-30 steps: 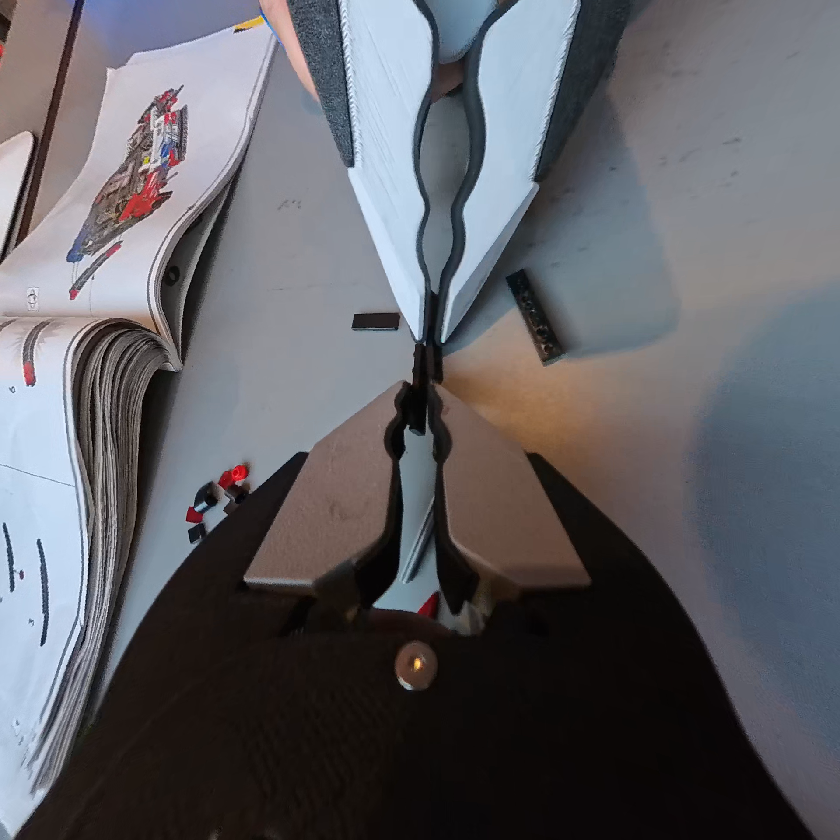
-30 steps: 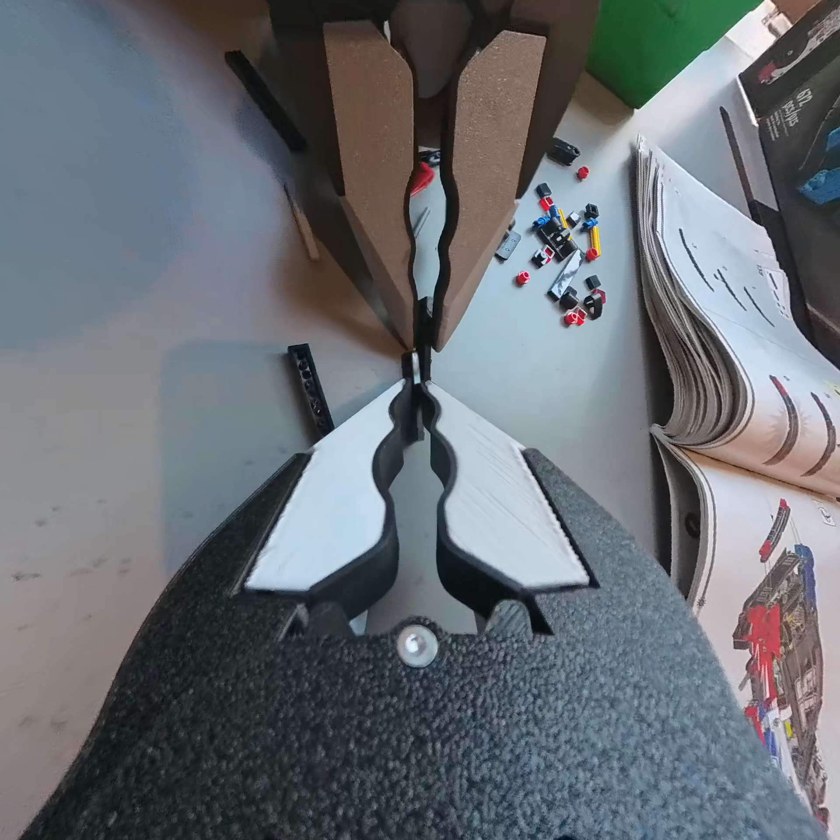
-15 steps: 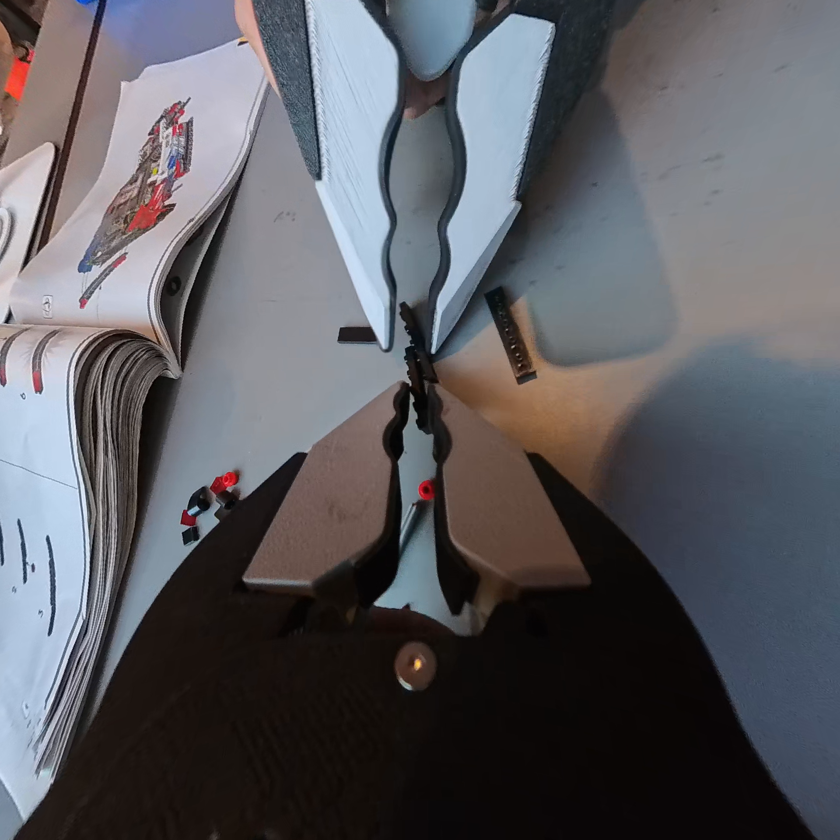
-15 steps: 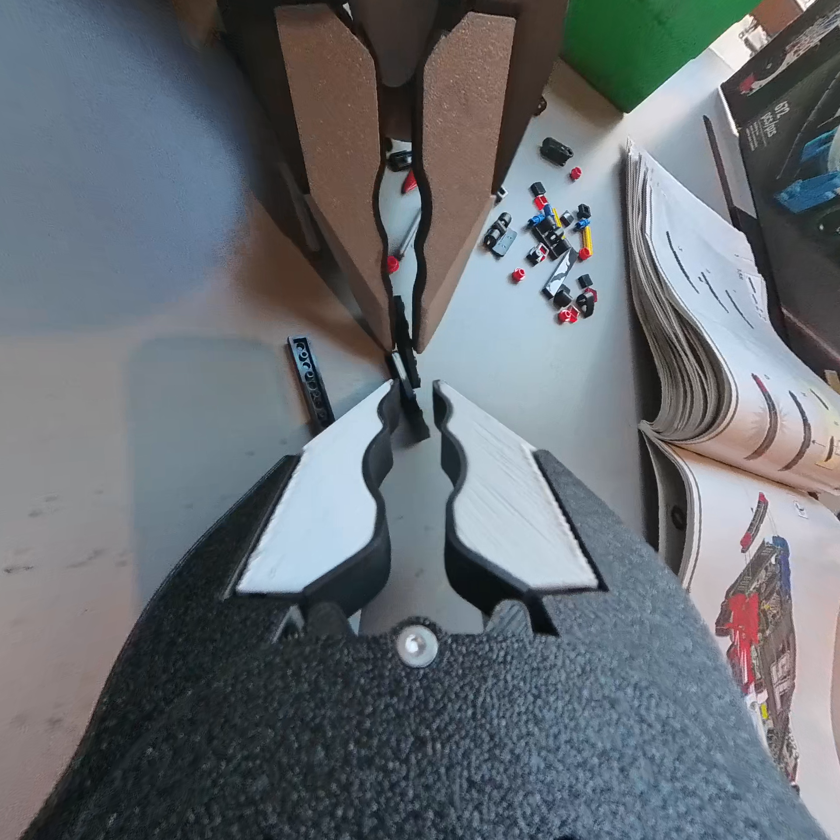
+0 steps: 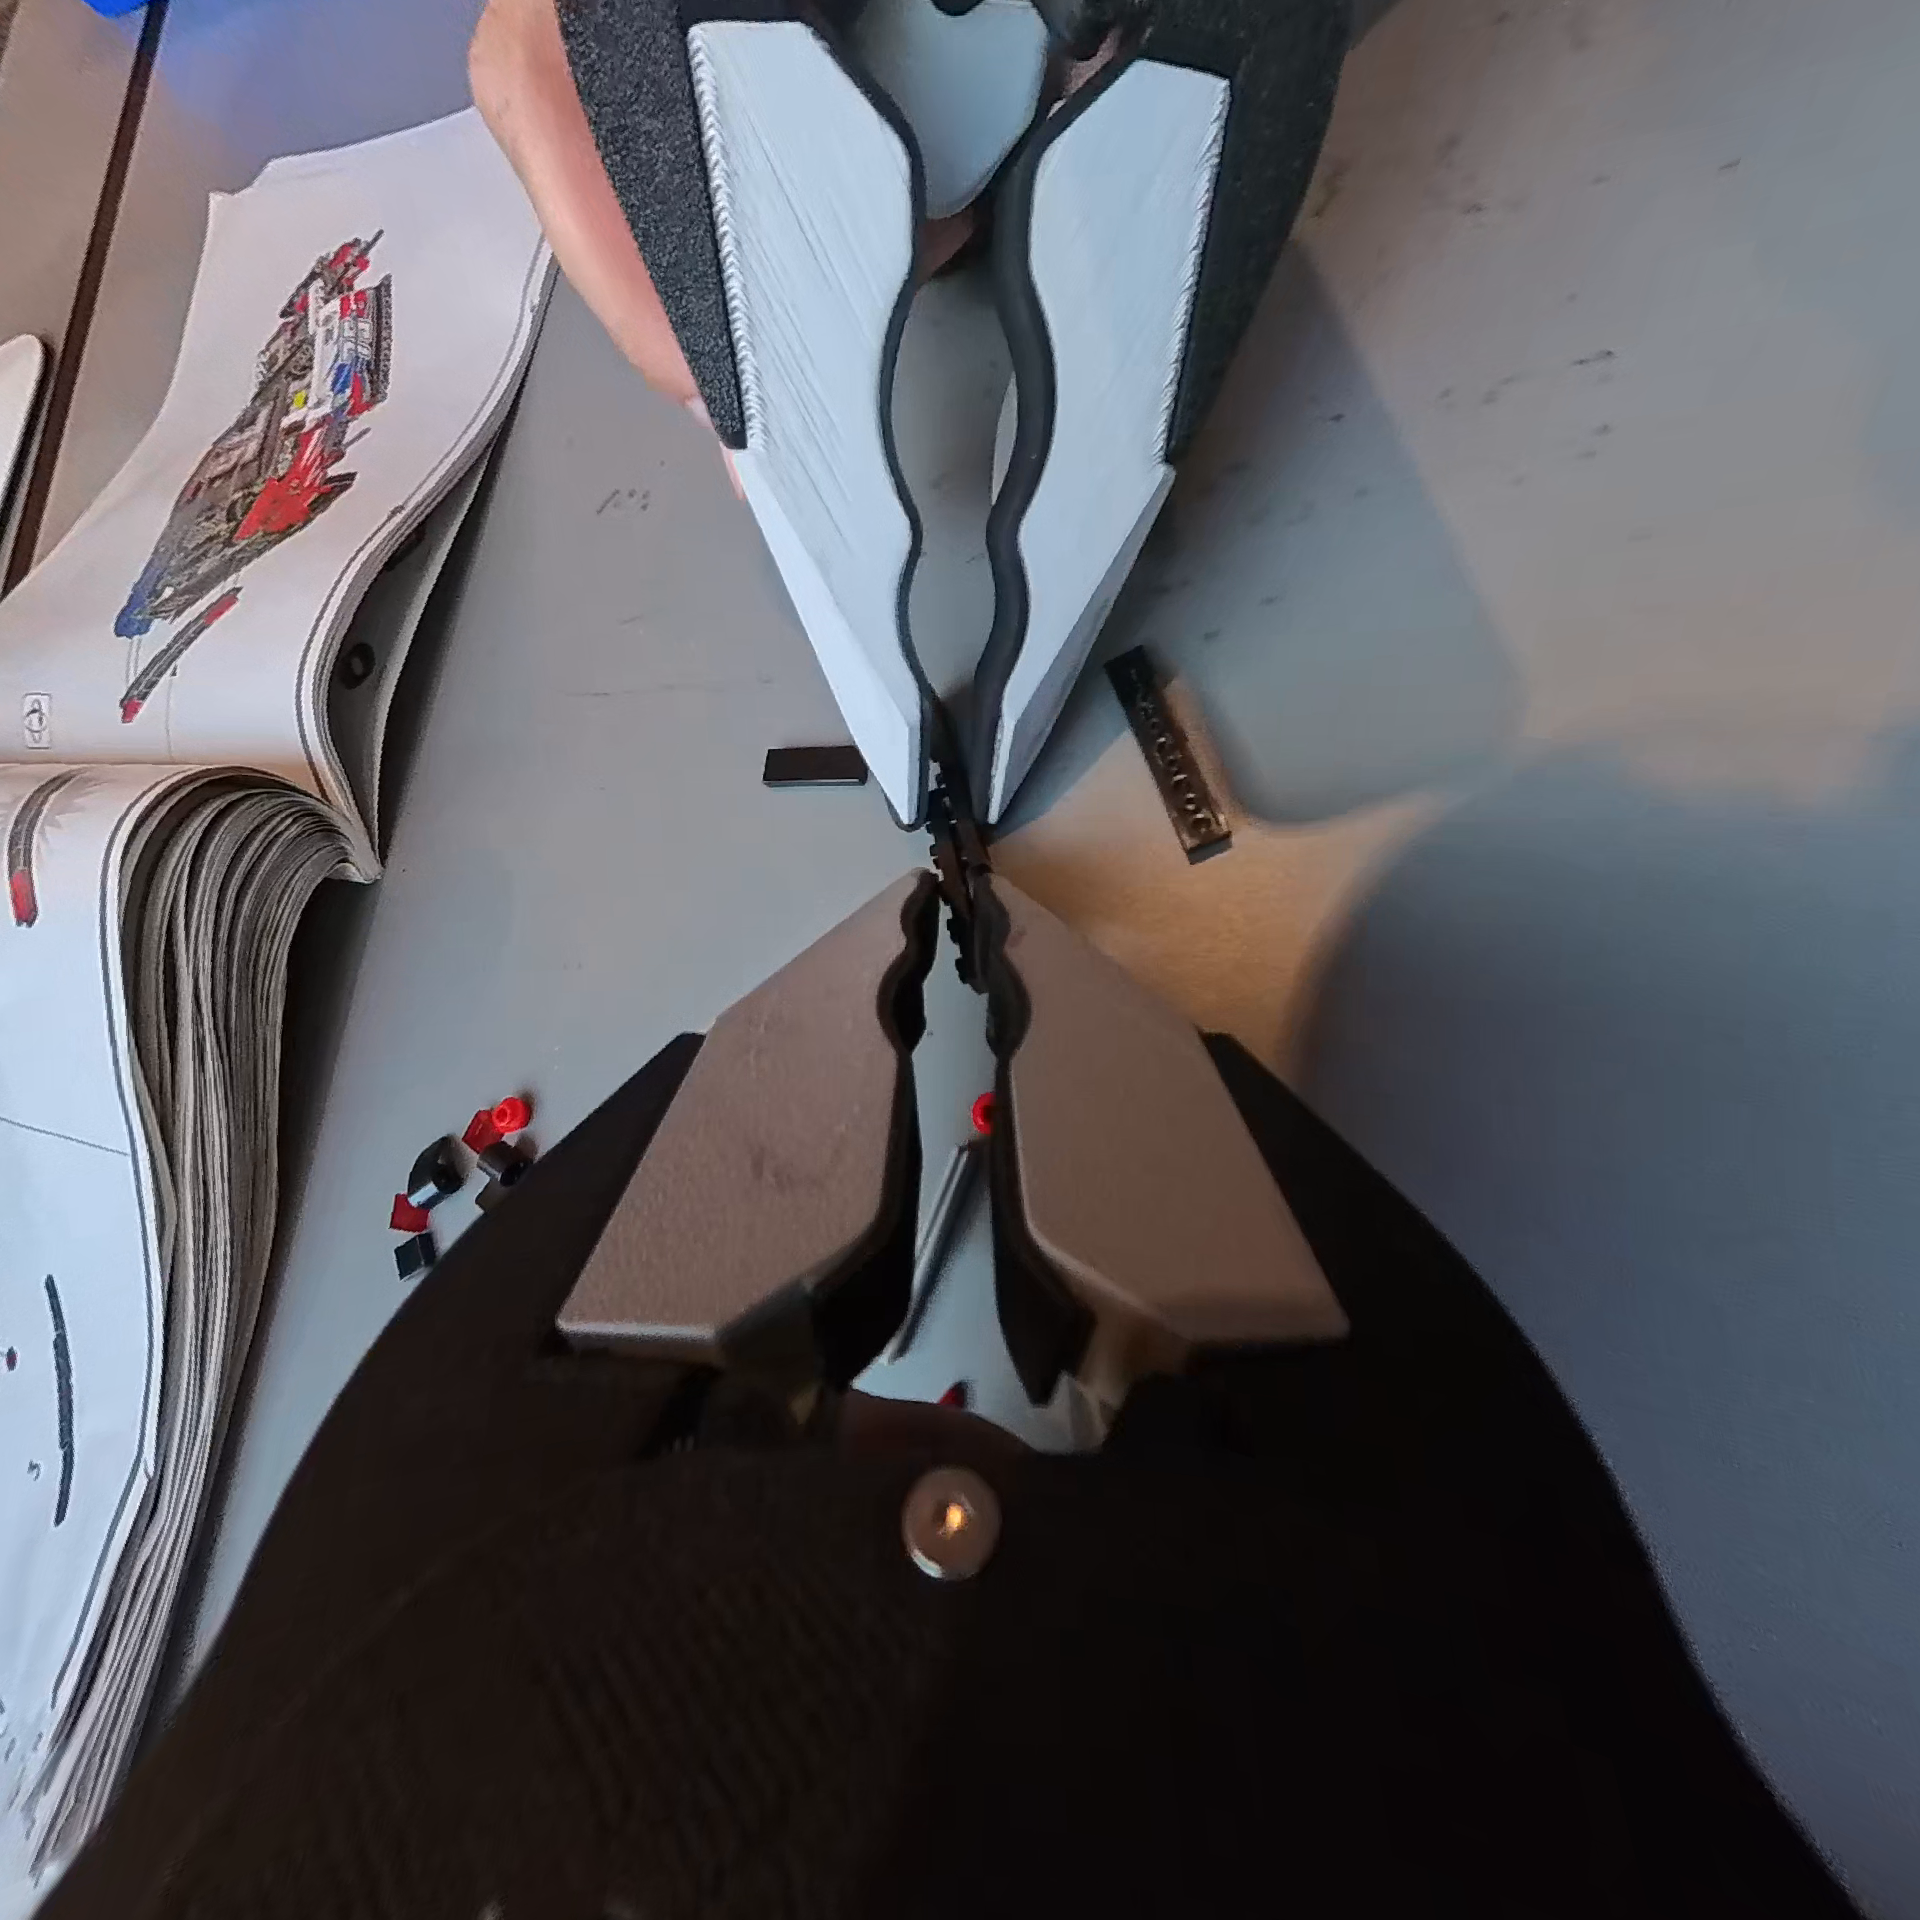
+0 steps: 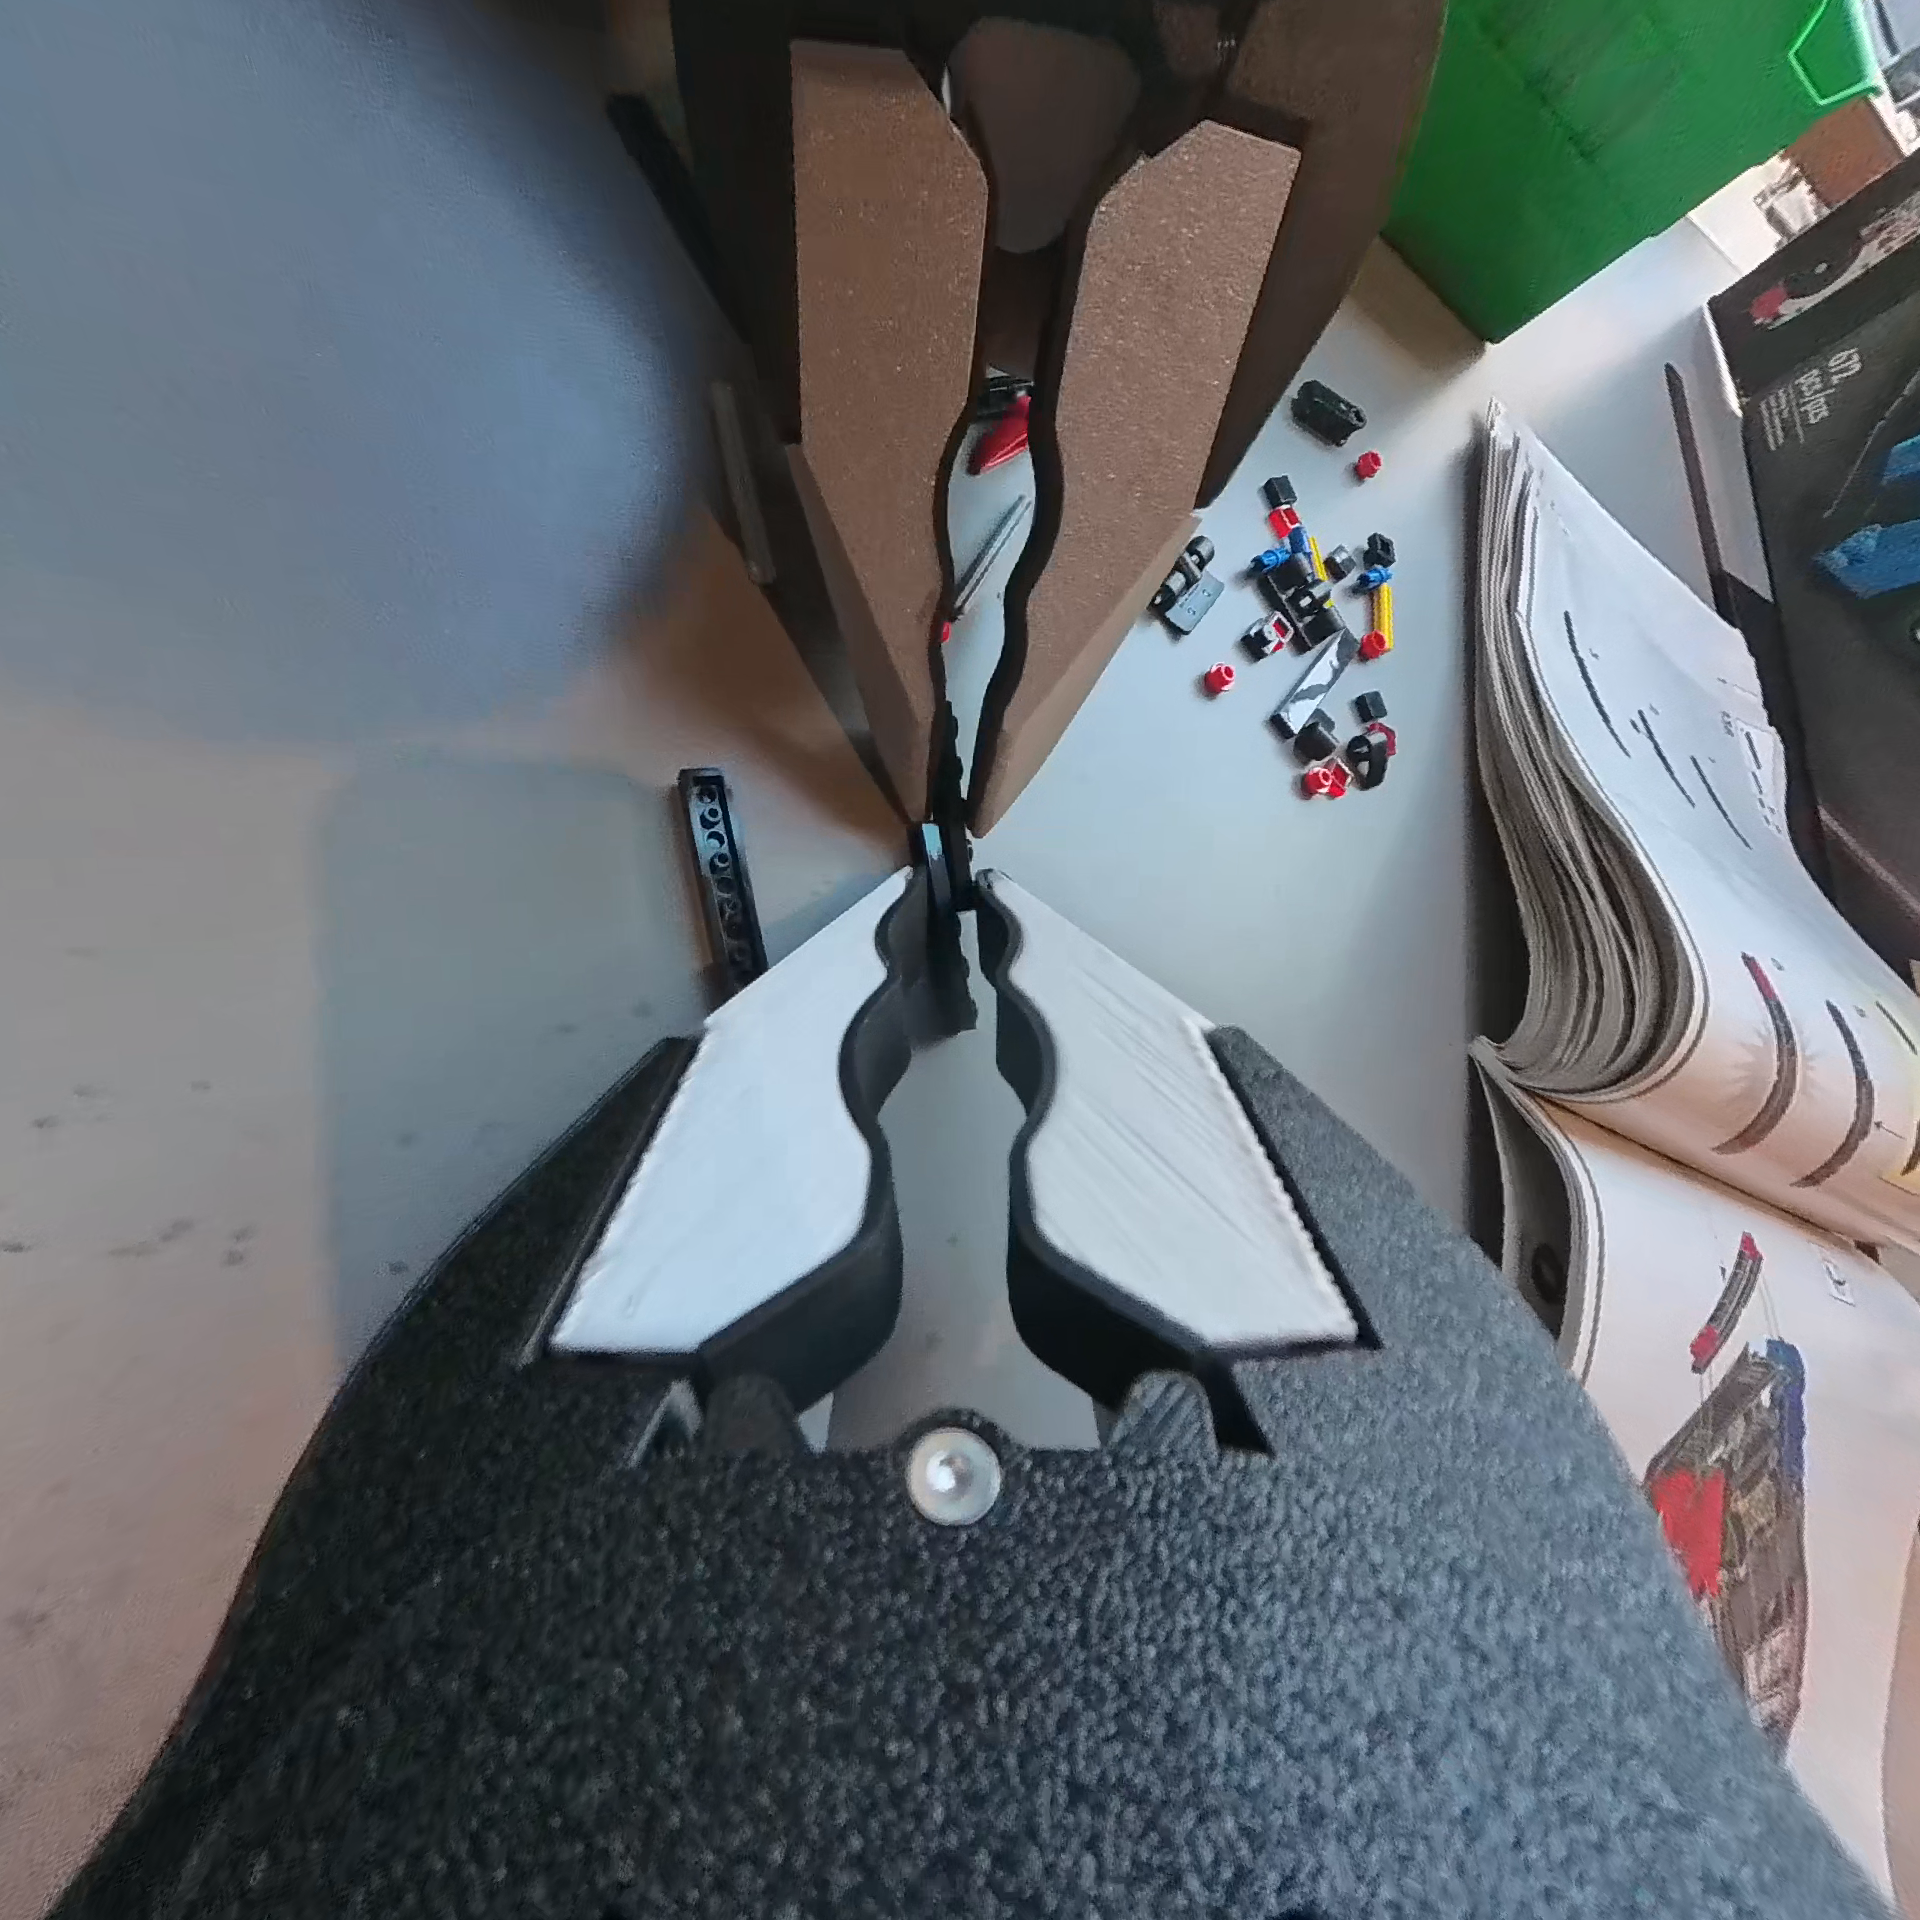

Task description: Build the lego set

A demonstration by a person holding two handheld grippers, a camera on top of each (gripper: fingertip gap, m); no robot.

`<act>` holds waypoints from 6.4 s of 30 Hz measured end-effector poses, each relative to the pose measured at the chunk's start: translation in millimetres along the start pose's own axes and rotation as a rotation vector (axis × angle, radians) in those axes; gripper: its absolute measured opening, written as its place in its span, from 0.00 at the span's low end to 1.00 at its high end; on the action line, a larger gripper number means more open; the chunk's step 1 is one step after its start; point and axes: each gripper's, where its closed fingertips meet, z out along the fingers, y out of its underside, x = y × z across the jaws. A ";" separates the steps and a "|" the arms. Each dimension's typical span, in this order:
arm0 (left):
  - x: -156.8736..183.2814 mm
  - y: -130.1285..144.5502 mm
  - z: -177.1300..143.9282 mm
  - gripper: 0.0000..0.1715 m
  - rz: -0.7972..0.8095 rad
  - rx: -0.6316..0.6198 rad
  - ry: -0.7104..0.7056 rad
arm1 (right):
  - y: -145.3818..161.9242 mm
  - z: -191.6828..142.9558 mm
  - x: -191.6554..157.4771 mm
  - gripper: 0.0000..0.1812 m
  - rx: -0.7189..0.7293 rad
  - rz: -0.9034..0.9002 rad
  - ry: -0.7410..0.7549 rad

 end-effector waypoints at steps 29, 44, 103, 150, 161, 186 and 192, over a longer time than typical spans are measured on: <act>-4.7 -1.7 2.8 0.03 -0.052 -0.030 -0.066 | 3.3 -0.3 4.1 0.04 -0.020 0.145 -0.011; -3.8 -0.9 3.6 0.03 -0.128 -0.029 -0.006 | 3.9 0.6 2.3 0.04 -0.025 0.141 -0.016; -3.3 2.5 -2.6 0.01 -0.253 -0.164 0.042 | 3.0 -0.1 6.6 0.10 -0.072 -0.035 -0.064; -0.1 3.2 -4.7 0.01 -0.389 -0.124 0.113 | 3.7 0.0 1.5 0.04 -0.077 -0.066 -0.121; -0.3 2.0 -5.5 0.00 -0.182 -0.135 0.039 | 3.3 0.9 0.6 0.04 -0.098 -0.117 -0.189; -4.4 -7.0 -9.8 0.00 0.102 -0.070 -0.093 | 4.1 2.5 0.2 0.05 -0.203 -0.074 -0.318; -2.2 -1.2 -7.0 0.01 -0.005 -0.079 -0.036 | 4.4 1.9 0.2 0.05 -0.166 -0.009 -0.283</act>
